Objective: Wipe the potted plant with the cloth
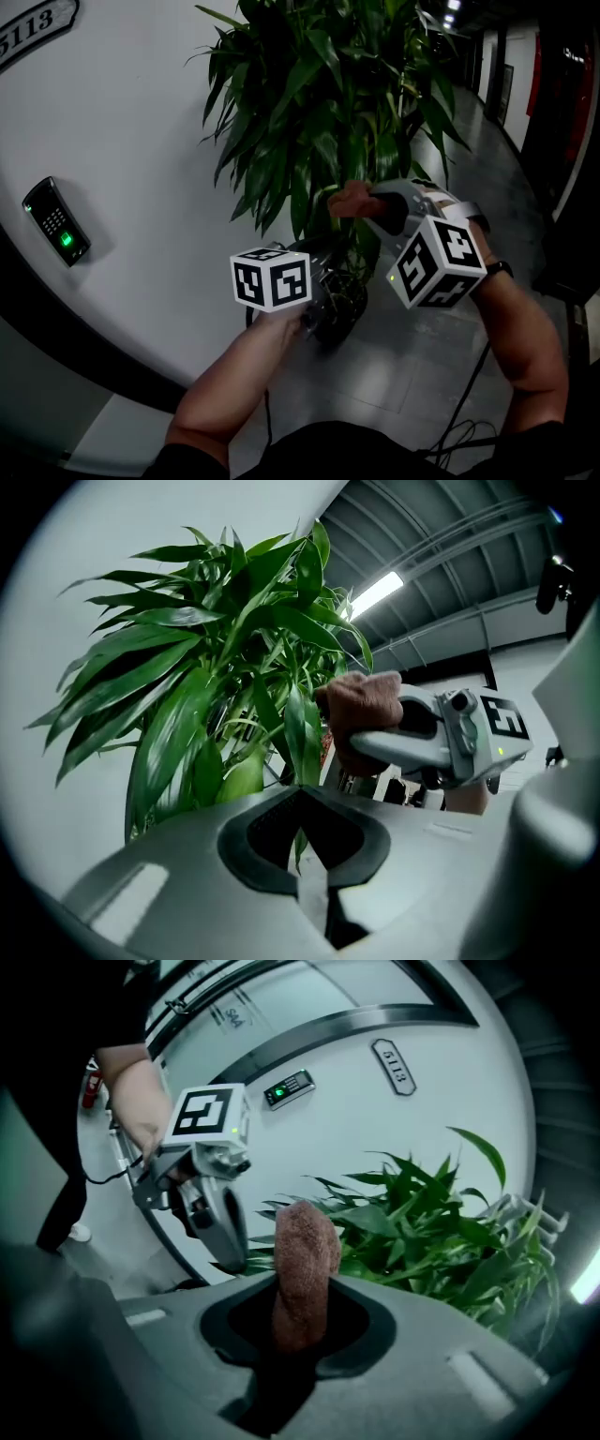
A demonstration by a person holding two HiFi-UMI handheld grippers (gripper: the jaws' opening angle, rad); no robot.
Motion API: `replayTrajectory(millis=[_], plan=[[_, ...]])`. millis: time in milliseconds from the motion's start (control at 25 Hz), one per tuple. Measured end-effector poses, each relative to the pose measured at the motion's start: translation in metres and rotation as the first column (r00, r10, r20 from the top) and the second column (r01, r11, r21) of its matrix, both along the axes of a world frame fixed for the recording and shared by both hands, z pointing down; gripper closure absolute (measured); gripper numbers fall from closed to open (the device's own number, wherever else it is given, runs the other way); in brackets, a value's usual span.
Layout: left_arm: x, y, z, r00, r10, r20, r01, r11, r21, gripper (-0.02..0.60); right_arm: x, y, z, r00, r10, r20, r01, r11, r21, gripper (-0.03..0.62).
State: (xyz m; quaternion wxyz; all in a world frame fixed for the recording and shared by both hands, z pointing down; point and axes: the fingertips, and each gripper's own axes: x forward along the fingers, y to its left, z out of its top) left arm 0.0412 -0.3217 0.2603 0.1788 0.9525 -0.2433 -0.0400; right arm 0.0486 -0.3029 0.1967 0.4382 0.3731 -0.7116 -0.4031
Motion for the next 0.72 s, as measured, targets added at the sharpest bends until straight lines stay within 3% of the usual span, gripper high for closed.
replayTrajectory(millis=[280,520,720], plan=[[0.003,0.001,0.002,1.0,0.001,0.022,-0.002,1.0,0.009,0.563,0.026,-0.056,-0.077,0.991,0.119,0.062,-0.127,0.978,0.164,0.523],[0.003,0.002,0.0,0.999,-0.004,0.033,0.003,1.0,0.02,0.563,0.019,-0.1,-0.067,0.99,0.141,-0.028,-0.137,0.983,0.123,0.523],[0.005,0.004,0.004,0.999,-0.004,0.039,0.004,1.0,0.016,0.565,0.014,-0.096,-0.047,0.989,0.123,-0.088,-0.115,0.989,0.091,0.523]])
